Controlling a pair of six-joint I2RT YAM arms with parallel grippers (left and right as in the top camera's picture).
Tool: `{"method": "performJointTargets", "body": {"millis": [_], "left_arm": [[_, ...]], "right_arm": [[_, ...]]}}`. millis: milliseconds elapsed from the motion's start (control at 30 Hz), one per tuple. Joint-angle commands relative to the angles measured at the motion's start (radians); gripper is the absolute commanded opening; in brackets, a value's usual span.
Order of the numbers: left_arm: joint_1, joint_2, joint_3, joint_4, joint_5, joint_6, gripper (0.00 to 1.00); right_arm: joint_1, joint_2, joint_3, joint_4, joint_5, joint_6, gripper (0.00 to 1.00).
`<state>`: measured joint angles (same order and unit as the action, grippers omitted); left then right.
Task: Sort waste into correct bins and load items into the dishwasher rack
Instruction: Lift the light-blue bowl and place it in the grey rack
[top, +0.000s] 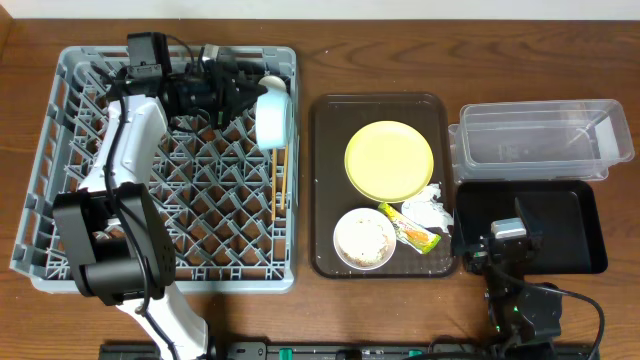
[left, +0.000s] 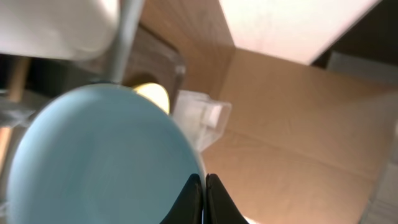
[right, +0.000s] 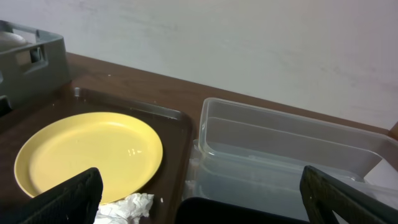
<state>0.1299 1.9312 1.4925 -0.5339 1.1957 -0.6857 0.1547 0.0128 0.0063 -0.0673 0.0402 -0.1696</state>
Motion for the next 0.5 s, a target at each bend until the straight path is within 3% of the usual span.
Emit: {"method": "performJointTargets", "body": {"millis": [0,333,400,467], "left_arm": [[0.0,0.026,-0.006,-0.028,-0.115,0.056,0.06],[0.023,0.026,-0.008,-0.035,-0.119,0.065,0.09],[0.031,0.026,-0.008,-0.054,-0.154,0.065,0.17],[0.039,0.026,-0.008,-0.08,-0.206,0.087,0.32]], "right_arm": [[0.0,-0.002,-0.001,-0.004,0.0,-0.003,0.99],[0.0,-0.002,-0.001,-0.004,0.0,-0.004,0.99],[0.0,-0.002,-0.001,-0.004,0.0,-0.004,0.99],[0.0,-0.002,-0.001,-0.004,0.0,-0.004,0.99]]}}
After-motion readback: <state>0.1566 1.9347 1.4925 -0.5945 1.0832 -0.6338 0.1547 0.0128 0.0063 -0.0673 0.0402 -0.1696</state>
